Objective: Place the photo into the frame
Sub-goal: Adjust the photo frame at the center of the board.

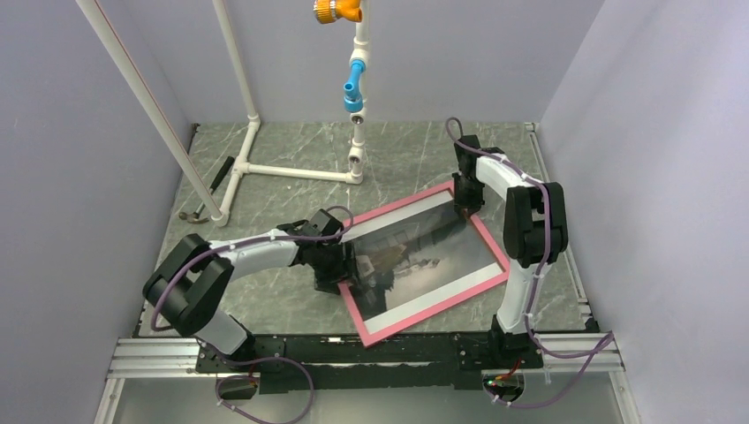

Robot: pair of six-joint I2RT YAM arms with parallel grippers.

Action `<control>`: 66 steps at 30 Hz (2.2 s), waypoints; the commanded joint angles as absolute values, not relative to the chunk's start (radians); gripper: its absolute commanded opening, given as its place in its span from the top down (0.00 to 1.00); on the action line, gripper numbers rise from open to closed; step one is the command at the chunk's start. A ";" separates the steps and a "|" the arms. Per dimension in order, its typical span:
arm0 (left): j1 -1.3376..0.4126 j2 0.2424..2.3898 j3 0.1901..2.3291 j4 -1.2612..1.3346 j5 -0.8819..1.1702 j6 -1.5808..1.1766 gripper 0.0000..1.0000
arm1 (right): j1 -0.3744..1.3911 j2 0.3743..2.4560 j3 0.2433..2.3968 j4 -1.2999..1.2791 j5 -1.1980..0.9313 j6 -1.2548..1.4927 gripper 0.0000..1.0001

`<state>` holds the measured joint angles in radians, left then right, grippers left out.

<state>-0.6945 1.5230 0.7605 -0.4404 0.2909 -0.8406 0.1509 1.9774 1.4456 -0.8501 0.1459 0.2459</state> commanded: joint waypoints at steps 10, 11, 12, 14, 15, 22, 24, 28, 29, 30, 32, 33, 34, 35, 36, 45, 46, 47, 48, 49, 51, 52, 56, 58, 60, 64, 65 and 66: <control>-0.679 1.541 0.879 -0.525 0.108 -0.719 0.09 | 0.141 1.556 1.163 -0.700 -0.017 0.356 0.01; -0.663 1.532 0.898 -0.548 0.081 -0.688 0.09 | 0.133 1.510 1.116 -0.692 -0.045 0.371 0.00; -0.642 1.529 0.915 -0.565 0.059 -0.660 0.10 | 0.122 1.468 1.072 -0.685 -0.070 0.386 0.00; -0.598 1.534 0.962 -0.586 0.032 -0.600 0.10 | 0.079 1.380 0.988 -0.671 -0.120 0.416 0.00; -0.574 1.542 0.985 -0.587 0.024 -0.570 0.11 | 0.058 1.344 0.946 -0.662 -0.149 0.430 0.00; -0.463 1.660 1.163 -0.527 0.058 -0.423 0.16 | -0.055 1.212 0.791 -0.740 -0.182 0.542 0.00; -0.457 1.701 1.205 -0.503 0.078 -0.404 0.16 | -0.070 1.188 0.750 -0.755 -0.189 0.567 0.00; -0.456 1.793 1.257 -0.448 0.142 -0.387 0.18 | -0.086 1.156 0.672 -0.760 -0.201 0.608 0.00; -0.456 1.811 1.262 -0.431 0.163 -0.386 0.19 | -0.088 1.152 0.656 -0.758 -0.202 0.616 0.00; -0.456 1.827 1.260 -0.412 0.185 -0.389 0.19 | -0.088 1.151 0.643 -0.755 -0.207 0.622 0.00; -0.456 1.856 1.267 -0.404 0.216 -0.390 0.20 | -0.089 1.158 0.625 -0.751 -0.224 0.624 0.00; -0.456 1.866 1.268 -0.404 0.227 -0.391 0.20 | -0.088 1.162 0.625 -0.753 -0.227 0.623 0.00; -0.456 1.872 1.267 -0.402 0.240 -0.391 0.20 | -0.089 1.165 0.622 -0.749 -0.227 0.622 0.00; -0.456 1.874 1.259 -0.399 0.250 -0.392 0.21 | -0.089 1.166 0.619 -0.742 -0.224 0.621 0.00; -0.456 1.873 1.249 -0.389 0.262 -0.395 0.21 | -0.089 1.174 0.616 -0.733 -0.223 0.622 0.00; -0.459 1.856 1.188 -0.384 0.287 -0.413 0.23 | -0.089 1.130 0.627 -0.817 -0.236 0.596 0.00; -0.458 1.855 1.186 -0.386 0.283 -0.413 0.23 | -0.089 1.099 0.635 -0.831 -0.226 0.613 0.00; -0.459 1.853 1.181 -0.387 0.281 -0.413 0.23 | -0.089 1.072 0.641 -0.844 -0.224 0.630 0.00; -0.459 1.852 1.179 -0.387 0.281 -0.414 0.23 | -0.089 1.052 0.650 -0.857 -0.222 0.642 0.00; -0.460 1.850 1.176 -0.385 0.282 -0.413 0.23 | -0.090 1.039 0.657 -0.867 -0.219 0.653 0.00; -0.461 1.852 1.177 -0.395 0.277 -0.410 0.23 | -0.089 1.027 0.669 -0.879 -0.215 0.664 0.00; -0.462 1.854 1.182 -0.400 0.274 -0.406 0.23 | -0.089 1.027 0.671 -0.884 -0.213 0.667 0.00; -0.469 1.867 1.198 -0.417 0.269 -0.397 0.25 | -0.089 1.058 0.633 -0.855 -0.204 0.660 0.00; -0.475 1.871 1.205 -0.422 0.276 -0.396 0.27 | -0.090 1.095 0.600 -0.821 -0.219 0.662 0.00; -0.485 1.869 1.209 -0.426 0.277 -0.395 0.28 | -0.090 1.128 0.564 -0.772 -0.246 0.669 0.00; -0.521 1.860 1.212 -0.439 0.272 -0.388 0.30 | -0.091 1.193 0.531 -0.671 -0.270 0.685 0.00; -0.527 1.857 1.205 -0.438 0.279 -0.389 0.30 | -0.090 1.212 0.547 -0.657 -0.264 0.683 0.00; -0.535 1.852 1.196 -0.432 0.289 -0.394 0.30 | -0.089 1.234 0.565 -0.645 -0.259 0.678 0.00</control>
